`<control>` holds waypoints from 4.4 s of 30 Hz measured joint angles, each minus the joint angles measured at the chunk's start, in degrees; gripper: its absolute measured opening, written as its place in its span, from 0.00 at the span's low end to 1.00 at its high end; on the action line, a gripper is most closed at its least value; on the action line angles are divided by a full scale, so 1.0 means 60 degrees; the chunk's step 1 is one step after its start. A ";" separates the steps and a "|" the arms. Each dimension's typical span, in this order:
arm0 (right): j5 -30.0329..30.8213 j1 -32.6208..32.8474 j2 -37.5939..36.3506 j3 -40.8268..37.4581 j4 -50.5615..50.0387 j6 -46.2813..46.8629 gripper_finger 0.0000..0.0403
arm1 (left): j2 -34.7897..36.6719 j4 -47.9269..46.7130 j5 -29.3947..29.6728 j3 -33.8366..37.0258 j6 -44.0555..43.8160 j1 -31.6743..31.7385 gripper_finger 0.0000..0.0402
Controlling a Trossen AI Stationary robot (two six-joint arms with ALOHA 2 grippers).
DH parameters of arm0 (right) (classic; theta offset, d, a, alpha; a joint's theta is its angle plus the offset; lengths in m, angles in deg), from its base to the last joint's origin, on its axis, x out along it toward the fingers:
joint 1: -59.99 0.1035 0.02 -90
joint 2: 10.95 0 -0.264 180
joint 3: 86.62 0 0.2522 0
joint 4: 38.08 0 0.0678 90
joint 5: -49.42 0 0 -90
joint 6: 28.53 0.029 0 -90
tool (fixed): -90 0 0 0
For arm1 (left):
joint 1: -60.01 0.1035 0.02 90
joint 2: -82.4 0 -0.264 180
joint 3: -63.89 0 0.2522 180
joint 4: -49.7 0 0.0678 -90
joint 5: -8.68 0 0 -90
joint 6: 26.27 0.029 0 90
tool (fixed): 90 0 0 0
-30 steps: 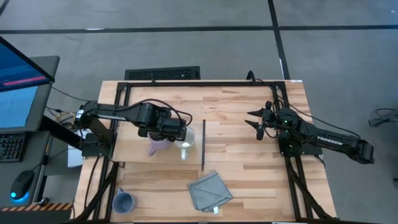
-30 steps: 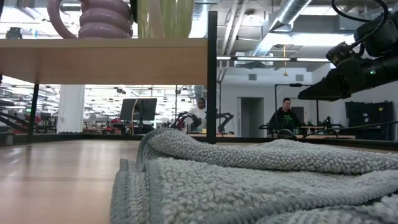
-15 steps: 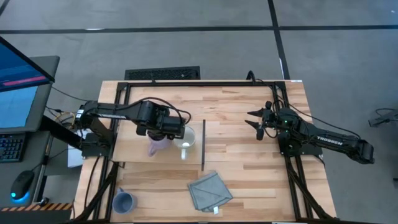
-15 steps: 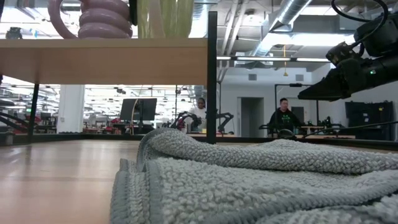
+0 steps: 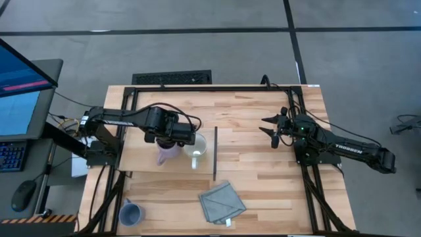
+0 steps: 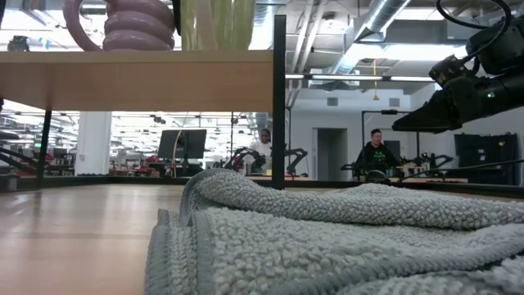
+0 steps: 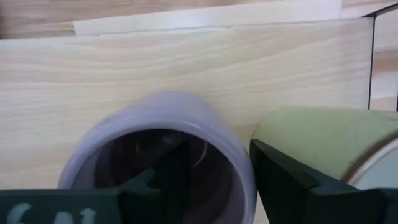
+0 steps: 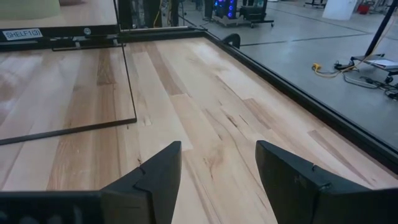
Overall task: Stack small to large cups/mugs on shelf
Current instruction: Put the purple mug on the shelf
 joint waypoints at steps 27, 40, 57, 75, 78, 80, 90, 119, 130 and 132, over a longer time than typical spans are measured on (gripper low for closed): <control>-0.0004 0.0000 0.0001 0.0000 0.0000 0.0004 0.57 | 0.0007 0.0000 0.0553 0.0000 0.0798 0.0028 0.39; -0.0322 0.0001 0.0000 0.0000 -0.0004 0.0097 0.57 | 0.0007 0.0002 0.0482 0.0000 0.1327 0.0428 0.39; -0.0463 0.0002 0.0001 0.0000 -0.0021 0.0076 0.57 | 0.0011 0.0000 0.0076 0.0000 0.0528 0.0346 0.39; -0.0466 0.0002 0.0004 0.0000 -0.0069 0.0076 0.57 | 0.0011 0.0000 0.0419 0.0000 0.0612 0.0346 0.39; -0.0466 -0.0001 0.0004 0.0000 -0.0072 0.0076 0.57 | 0.0011 0.0000 0.0034 0.0000 0.0723 0.0346 0.39; -0.0466 -0.0001 0.0004 0.0000 -0.0069 0.0047 0.57 | 0.0011 0.0004 -0.0084 0.0000 0.0886 0.0346 0.39; -0.0466 0.0002 0.0004 0.0000 -0.0069 0.0000 0.57 | 0.0011 0.0004 -0.0175 0.0000 0.1071 0.0346 0.39; -0.0466 0.0002 0.0004 0.0000 -0.0069 0.0000 0.57 | 0.0011 -0.0007 -0.0194 -0.0004 0.0783 0.0346 0.63; -0.0466 -0.0001 0.0004 0.0000 -0.0069 0.0000 0.57 | 0.0011 -0.0003 -0.0793 -0.0004 0.0020 0.0273 0.63; -0.0466 -0.0001 0.0003 0.0000 -0.0069 0.0000 0.57 | 0.0011 0.0000 -0.1074 -0.0004 -0.0122 0.0263 0.63</control>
